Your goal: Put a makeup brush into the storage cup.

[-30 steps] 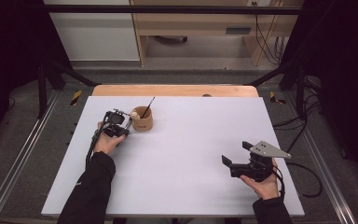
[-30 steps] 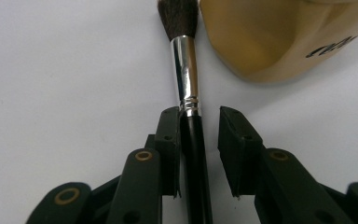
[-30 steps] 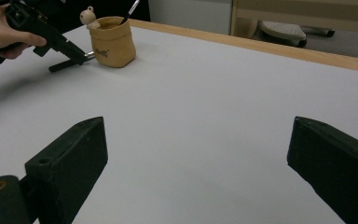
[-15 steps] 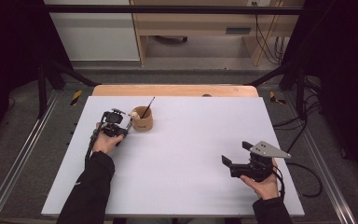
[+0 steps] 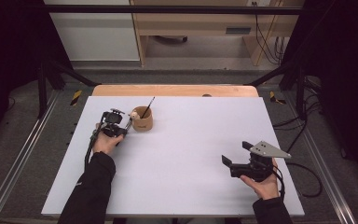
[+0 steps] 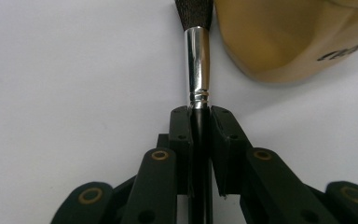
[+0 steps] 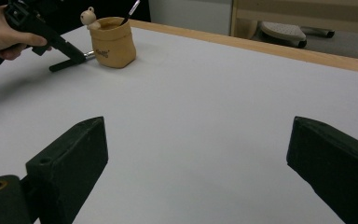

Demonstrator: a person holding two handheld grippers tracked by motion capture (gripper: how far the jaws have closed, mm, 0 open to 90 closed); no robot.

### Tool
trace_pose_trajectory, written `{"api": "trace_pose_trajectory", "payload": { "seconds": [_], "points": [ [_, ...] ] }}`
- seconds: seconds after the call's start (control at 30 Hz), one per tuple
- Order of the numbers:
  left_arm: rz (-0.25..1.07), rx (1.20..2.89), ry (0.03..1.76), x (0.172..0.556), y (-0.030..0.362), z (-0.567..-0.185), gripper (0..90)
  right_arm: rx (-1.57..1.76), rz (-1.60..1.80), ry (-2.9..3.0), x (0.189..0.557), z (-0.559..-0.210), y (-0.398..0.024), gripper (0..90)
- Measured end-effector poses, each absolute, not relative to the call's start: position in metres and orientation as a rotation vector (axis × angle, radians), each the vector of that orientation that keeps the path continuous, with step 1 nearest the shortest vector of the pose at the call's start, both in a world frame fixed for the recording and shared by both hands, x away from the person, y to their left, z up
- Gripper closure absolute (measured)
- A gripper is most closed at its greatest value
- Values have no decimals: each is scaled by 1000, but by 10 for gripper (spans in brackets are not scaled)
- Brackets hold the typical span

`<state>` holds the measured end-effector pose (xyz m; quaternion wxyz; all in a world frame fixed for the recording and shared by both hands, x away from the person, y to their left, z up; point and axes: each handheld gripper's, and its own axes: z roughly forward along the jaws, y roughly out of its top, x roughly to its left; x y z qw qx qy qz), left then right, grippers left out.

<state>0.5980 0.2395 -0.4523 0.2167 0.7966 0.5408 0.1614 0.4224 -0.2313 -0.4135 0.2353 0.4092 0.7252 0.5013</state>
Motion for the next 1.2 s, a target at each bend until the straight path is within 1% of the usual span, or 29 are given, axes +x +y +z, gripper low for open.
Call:
{"api": "trace_pose_trajectory", "payload": {
  "seconds": [0.23,0.5,0.7,0.97,1.2],
  "points": [
    [511,2155,1491,590,250,-436,787,1120,1376,1988,422,-413,-231,57],
    [556,2102,1466,576,263,-418,787,1119,1382,1981,421,-412,-231,57],
    [568,2049,1430,559,273,-408,787,1120,1388,1979,421,-411,-230,58],
    [616,1953,1371,533,282,-398,787,1119,1388,1979,421,-410,-230,58],
    [640,1880,1305,510,277,-392,787,1122,1390,1978,421,-410,-229,58]
  ]
}}
